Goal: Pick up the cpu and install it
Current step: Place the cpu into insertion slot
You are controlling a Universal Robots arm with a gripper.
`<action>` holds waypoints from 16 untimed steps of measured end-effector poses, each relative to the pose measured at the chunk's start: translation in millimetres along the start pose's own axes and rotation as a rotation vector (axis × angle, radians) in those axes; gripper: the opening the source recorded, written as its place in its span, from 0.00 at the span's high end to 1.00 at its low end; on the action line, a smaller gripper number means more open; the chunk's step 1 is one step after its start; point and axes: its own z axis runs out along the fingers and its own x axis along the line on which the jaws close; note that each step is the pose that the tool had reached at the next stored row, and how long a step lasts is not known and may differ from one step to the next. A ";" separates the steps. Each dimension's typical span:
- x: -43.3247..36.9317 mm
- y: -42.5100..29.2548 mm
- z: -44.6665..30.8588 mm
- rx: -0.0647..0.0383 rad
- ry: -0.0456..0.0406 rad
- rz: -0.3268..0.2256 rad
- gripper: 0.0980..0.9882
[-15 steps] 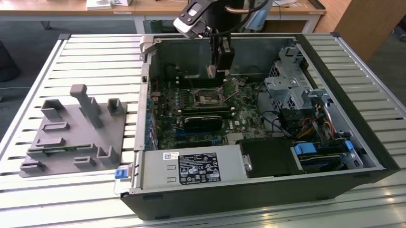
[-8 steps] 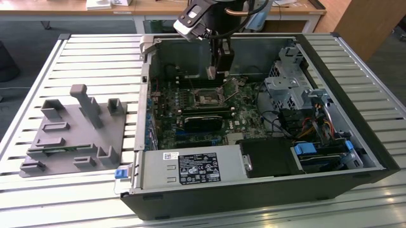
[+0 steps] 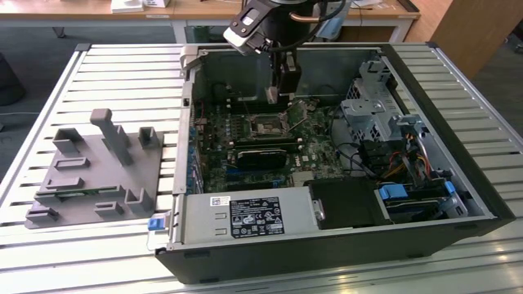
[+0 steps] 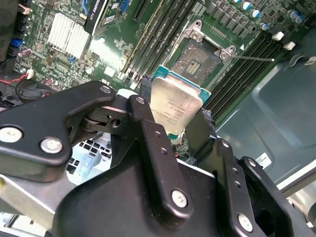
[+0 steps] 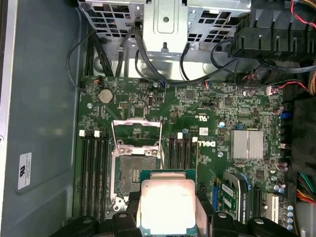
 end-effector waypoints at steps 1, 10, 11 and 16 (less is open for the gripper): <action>0.0 0.0 0.3 0.000 -0.0001 0.000 0.52; 0.1 -0.3 3.4 0.000 0.0000 0.000 0.52; 0.1 -0.3 3.7 0.000 -0.0001 0.000 0.52; 0.1 -0.4 5.6 0.000 -0.0001 0.000 0.52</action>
